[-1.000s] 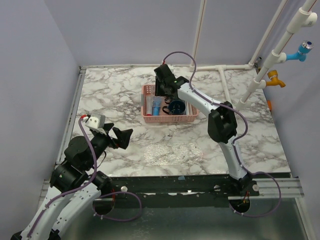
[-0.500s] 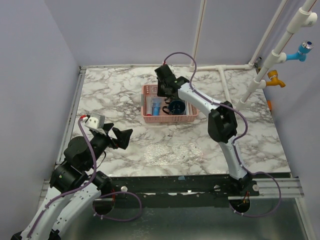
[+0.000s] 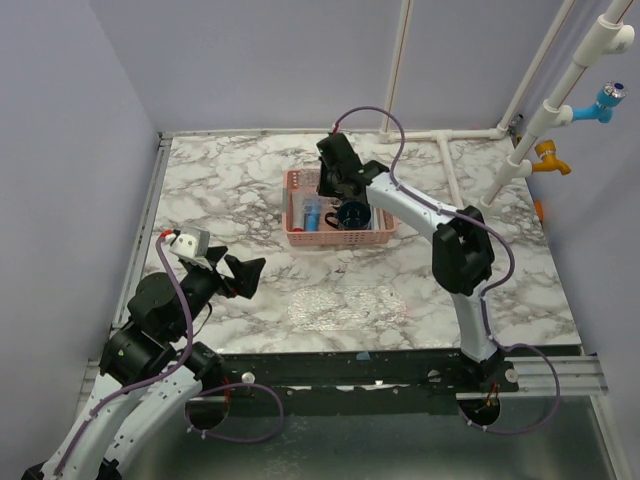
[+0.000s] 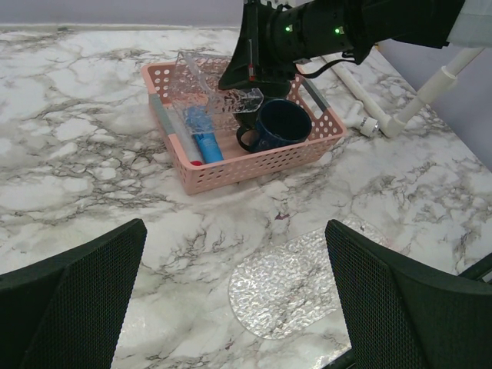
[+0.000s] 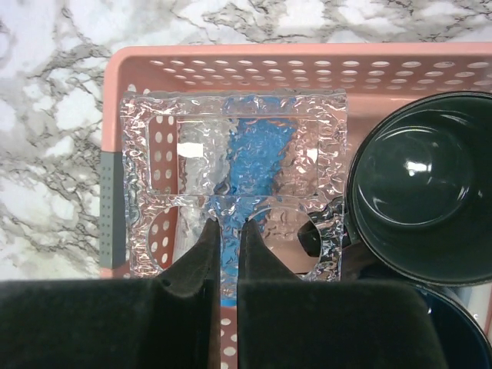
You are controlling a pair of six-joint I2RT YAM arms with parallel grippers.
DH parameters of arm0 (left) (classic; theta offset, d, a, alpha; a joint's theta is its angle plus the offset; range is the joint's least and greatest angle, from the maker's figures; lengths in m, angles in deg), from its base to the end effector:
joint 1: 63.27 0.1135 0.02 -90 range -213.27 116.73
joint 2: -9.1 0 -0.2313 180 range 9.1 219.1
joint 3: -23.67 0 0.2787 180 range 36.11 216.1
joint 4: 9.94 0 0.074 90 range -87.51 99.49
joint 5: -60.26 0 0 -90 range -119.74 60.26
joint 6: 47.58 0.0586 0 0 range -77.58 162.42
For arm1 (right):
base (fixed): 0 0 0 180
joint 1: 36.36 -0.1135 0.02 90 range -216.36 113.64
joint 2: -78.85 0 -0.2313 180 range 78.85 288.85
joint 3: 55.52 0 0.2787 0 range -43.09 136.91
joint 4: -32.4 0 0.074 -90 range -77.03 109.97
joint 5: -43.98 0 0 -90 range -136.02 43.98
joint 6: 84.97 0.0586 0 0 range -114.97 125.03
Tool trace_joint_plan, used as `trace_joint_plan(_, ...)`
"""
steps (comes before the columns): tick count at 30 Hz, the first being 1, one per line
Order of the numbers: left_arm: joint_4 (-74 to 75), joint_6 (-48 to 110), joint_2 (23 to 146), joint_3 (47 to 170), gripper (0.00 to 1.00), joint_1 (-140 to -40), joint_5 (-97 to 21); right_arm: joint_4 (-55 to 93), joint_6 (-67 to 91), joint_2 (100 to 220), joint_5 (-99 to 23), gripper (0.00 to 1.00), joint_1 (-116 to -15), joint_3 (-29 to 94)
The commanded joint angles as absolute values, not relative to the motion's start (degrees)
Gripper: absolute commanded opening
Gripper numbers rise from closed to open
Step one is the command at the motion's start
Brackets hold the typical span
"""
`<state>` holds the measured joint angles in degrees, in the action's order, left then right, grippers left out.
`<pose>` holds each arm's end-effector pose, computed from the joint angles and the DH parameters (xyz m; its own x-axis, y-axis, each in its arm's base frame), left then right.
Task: Prepare toiletry sets of a toothbrush and toothpaste on the tray
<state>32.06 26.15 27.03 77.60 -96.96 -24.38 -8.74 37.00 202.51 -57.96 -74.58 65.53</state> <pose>0.1337 -0.0825 0.3347 -0.2166 -0.1909 -0.9574 0.4316 0.8609 -0.2693 0.4172 0.3131 0.2025 -0.7192 0.0930 -0.6885 -0.1262 0.9570 0.2611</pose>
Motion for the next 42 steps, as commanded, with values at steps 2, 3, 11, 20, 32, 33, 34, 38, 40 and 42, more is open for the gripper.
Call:
trace_joint_plan(2,32.4,26.3,27.0,77.6,0.99,-96.5,-24.6,4.8,37.6,194.6,-61.6,0.01,-75.5,57.9)
trace_joint_plan(3,32.5,26.3,27.1,77.6,0.99,-96.5,-24.6,7.0,37.8,193.7,-62.1,0.01,-75.7,56.1)
trace_joint_plan(11,32.4,26.3,27.2,77.6,0.99,-96.5,-24.4,17.3,38.7,189.8,-63.2,0.01,-76.5,49.3)
trace_joint_plan(20,32.5,26.3,27.5,77.6,0.99,-96.4,-24.4,18.8,36.3,183.4,-64.9,0.01,-78.5,48.0)
trace_joint_plan(32,32.6,26.3,27.9,77.6,0.99,-96.4,-24.1,7.7,34.0,175.7,-70.2,0.01,-81.8,47.6)
trace_joint_plan(33,32.6,26.3,27.8,77.6,0.99,-96.4,-24.0,6.8,34.0,175.1,-71.2,0.01,-82.3,47.3)
trace_joint_plan(34,32.6,26.3,27.8,77.7,0.99,-96.4,-23.9,5.7,34.0,174.4,-72.4,0.01,-82.8,46.7)
trace_joint_plan(38,32.7,26.4,27.6,77.7,0.99,-96.5,-23.8,0.9,34.4,172.1,-77.3,0.01,-85.8,44.8)
trace_joint_plan(40,32.6,26.5,27.4,77.6,0.99,-96.4,-23.8,-0.7,35.5,170.7,-80.6,0.01,-88.0,42.8)
trace_joint_plan(42,32.5,26.6,27.4,77.6,0.99,-96.5,-23.8,-1.9,37.4,169.0,-83.2,0.01,-90.1,40.5)
